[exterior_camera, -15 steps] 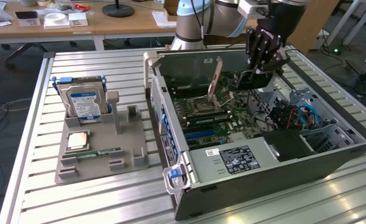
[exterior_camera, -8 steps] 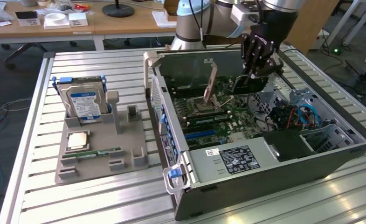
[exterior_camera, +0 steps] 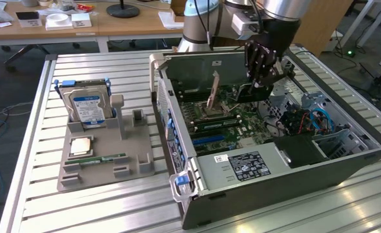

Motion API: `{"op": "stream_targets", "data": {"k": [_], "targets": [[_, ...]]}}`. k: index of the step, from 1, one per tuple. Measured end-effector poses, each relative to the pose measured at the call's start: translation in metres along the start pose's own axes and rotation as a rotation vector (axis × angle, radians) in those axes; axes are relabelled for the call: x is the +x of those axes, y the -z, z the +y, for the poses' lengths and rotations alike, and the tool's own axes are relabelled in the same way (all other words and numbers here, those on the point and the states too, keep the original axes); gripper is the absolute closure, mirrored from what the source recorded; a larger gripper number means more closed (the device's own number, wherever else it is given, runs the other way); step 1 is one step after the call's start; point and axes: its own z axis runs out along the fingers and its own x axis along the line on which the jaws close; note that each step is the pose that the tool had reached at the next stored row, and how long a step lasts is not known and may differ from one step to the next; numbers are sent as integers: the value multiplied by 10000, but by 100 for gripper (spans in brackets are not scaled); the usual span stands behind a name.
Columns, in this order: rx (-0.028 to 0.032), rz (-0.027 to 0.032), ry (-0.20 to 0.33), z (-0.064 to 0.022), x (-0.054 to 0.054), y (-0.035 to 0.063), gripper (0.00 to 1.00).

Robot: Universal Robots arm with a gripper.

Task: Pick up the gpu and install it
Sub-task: 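Insert the gpu into the slot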

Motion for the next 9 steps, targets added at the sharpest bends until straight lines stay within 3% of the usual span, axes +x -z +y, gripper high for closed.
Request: {"op": "stream_targets", "data": {"k": [9], "targets": [[147, 31, 0, 102, 2, -155, 74]]}}
